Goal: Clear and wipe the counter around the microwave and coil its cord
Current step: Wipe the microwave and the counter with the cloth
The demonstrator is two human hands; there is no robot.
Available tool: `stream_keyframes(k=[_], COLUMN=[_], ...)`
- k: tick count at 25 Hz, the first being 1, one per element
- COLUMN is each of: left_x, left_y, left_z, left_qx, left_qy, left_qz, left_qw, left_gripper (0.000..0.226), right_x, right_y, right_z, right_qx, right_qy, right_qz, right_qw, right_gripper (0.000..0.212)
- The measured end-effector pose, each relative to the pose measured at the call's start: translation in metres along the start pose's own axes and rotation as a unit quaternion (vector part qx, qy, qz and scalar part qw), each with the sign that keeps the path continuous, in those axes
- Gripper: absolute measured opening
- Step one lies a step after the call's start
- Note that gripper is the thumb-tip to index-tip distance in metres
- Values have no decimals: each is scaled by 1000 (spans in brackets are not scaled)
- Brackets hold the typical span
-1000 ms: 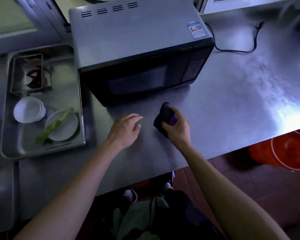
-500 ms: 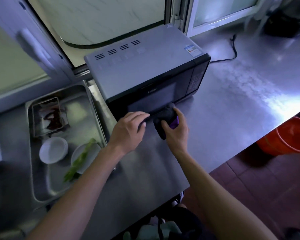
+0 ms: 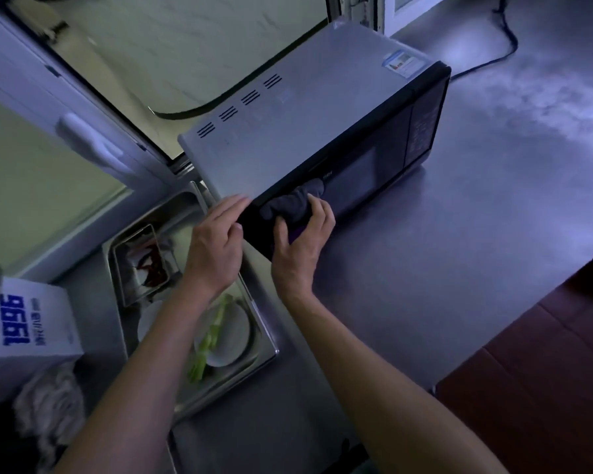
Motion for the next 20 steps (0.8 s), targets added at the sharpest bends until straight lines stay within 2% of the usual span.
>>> stream_keyframes(k=[12,20], left_x=[5,-10], left_y=[-6,-51], left_z=[3,-11], left_qx=[25,61], left_qy=[-62,-75], left_qz=[-80,-134], left_qw=[995,986], left_gripper=[48,45], right_x=[-34,-17], right_y=[44,5], right_z=[-44,-31], right_qx=[-10,-54], right_qy=[-11,-20], right_qz=[-29,-45], right_qw=[999,997], right_gripper=[57,54])
Point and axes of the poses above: each hand's wrist, its own y-axis away from the middle knuckle, its own z-axis out of the back of the hand, x = y × z, the point moved 3 cm from there along -y, towards the middle knuckle, and after that the axes turned 10 degrees about -z, right-handed, at the moved point
